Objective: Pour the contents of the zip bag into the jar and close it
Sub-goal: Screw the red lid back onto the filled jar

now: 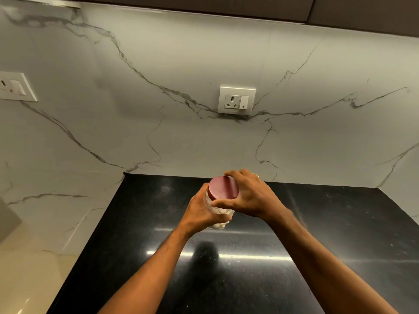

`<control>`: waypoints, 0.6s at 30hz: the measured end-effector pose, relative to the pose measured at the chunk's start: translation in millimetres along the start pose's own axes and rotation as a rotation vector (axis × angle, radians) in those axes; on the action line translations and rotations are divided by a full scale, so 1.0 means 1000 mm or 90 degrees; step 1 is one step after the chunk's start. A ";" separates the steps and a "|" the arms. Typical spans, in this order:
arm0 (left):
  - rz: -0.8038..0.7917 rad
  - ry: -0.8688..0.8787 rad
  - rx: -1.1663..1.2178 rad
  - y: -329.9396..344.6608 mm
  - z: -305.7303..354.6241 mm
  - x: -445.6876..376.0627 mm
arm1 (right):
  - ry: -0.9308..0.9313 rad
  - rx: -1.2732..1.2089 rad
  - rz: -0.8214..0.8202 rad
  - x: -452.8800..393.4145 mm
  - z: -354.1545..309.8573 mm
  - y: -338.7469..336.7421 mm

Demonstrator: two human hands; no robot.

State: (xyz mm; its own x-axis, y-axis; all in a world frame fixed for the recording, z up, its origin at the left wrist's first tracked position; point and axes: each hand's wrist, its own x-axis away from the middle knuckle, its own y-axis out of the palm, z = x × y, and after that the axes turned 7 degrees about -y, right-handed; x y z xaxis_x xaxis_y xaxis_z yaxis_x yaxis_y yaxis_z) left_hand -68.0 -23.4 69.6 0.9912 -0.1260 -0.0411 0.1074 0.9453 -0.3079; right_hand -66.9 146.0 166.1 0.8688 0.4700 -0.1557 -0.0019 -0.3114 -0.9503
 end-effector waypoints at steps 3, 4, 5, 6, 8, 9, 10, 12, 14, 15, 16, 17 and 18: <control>-0.012 -0.003 0.003 -0.002 0.002 0.000 | -0.025 -0.126 -0.058 -0.002 0.002 -0.005; -0.012 -0.003 0.005 -0.003 0.002 0.000 | -0.048 -0.166 -0.076 -0.003 0.003 -0.009; -0.010 -0.002 0.006 -0.004 0.003 0.000 | -0.071 -0.179 -0.085 -0.004 0.005 -0.011; -0.010 -0.001 0.006 -0.005 0.003 0.000 | -0.085 -0.171 -0.082 -0.005 0.005 -0.012; -0.009 0.003 0.001 -0.005 0.004 0.001 | -0.065 -0.122 -0.040 -0.003 0.003 -0.010; -0.009 0.004 -0.002 -0.005 0.004 0.001 | -0.036 -0.085 -0.012 -0.003 0.000 -0.009; -0.010 0.002 -0.005 -0.004 0.004 0.002 | -0.007 -0.042 0.010 -0.002 -0.003 -0.008; -0.011 -0.002 -0.007 -0.003 0.005 0.003 | 0.004 -0.017 0.017 -0.001 -0.006 -0.005; -0.009 -0.002 -0.003 -0.004 0.007 0.003 | -0.034 -0.121 -0.019 0.001 -0.006 -0.010; -0.006 -0.002 -0.001 -0.006 0.007 0.004 | -0.062 -0.175 -0.034 0.001 -0.005 -0.014; -0.003 -0.001 0.002 -0.008 0.008 0.004 | -0.090 -0.199 -0.043 0.001 -0.003 -0.017; 0.000 0.000 0.006 -0.009 0.008 0.004 | -0.114 -0.194 -0.042 0.002 -0.002 -0.018; 0.002 0.001 0.007 -0.011 0.008 0.005 | -0.121 -0.174 -0.032 0.002 -0.002 -0.017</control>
State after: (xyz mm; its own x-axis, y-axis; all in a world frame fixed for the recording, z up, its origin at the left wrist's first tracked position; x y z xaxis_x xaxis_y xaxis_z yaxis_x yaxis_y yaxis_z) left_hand -63.3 -31.5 80.5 0.9914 -0.1231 -0.0442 0.1047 0.9492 -0.2968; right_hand -64.4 150.7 182.3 0.7571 0.6272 -0.1828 0.1935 -0.4826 -0.8542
